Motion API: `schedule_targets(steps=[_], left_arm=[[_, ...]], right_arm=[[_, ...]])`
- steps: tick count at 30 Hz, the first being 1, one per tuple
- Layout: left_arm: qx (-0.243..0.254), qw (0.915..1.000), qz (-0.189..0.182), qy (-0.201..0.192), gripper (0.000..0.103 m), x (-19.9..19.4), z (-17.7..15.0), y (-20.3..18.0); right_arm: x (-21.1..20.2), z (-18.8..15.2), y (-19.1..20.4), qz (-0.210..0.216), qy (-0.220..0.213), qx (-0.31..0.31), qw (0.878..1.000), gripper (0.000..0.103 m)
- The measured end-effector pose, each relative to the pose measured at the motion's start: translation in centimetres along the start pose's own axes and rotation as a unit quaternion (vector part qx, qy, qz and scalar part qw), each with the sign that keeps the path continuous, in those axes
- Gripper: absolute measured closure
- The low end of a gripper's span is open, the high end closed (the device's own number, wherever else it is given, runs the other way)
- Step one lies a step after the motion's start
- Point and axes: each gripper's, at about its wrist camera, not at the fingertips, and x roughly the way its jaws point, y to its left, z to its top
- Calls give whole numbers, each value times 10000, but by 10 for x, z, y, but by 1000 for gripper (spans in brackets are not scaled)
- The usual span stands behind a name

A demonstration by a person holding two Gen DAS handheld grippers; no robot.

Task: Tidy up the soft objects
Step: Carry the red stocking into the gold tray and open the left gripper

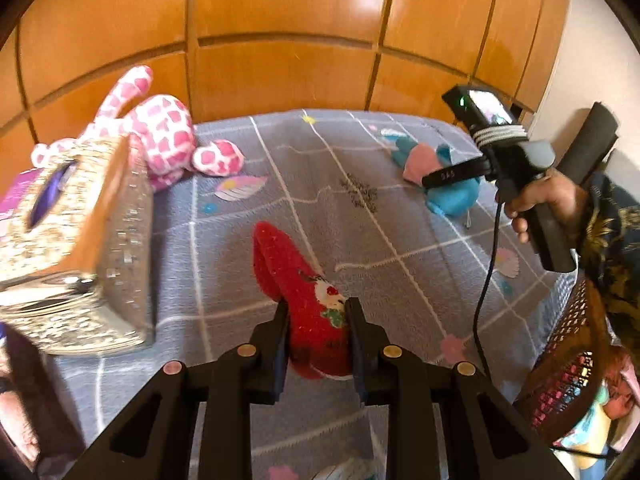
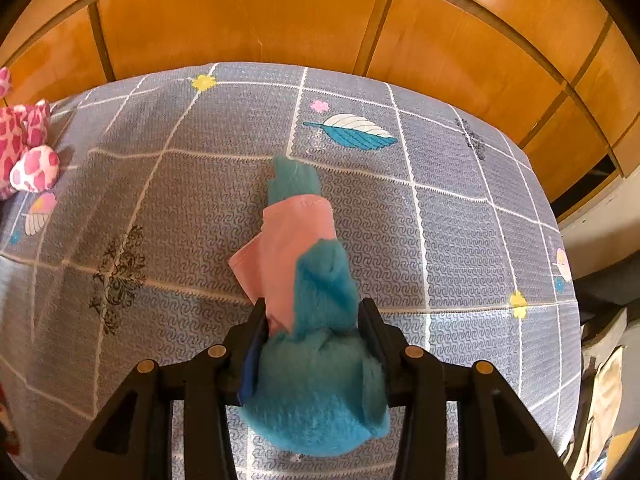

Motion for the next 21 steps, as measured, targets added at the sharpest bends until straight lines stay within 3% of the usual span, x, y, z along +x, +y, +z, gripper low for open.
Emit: schedule_targets(steps=[7,10,15,21], left_arm=[[-481,9977,198,-436,77,-52,-4,38],[-790,9934,469,-680,77,-77,-9,65],[-1458,9791,1061,-938,77,-109,-21,123],[-2328,9535,1684,-915,77,-134,-50,199]], right_arm=[[-1,-2,3,-90,-46,-81,9999,58],[-2,-3,7,-169,-110,-204,9996,59],[-5,-5,14,-297,-181,-358,9988,59],[-5,-6,17,-426,-237,-508,9975,59]])
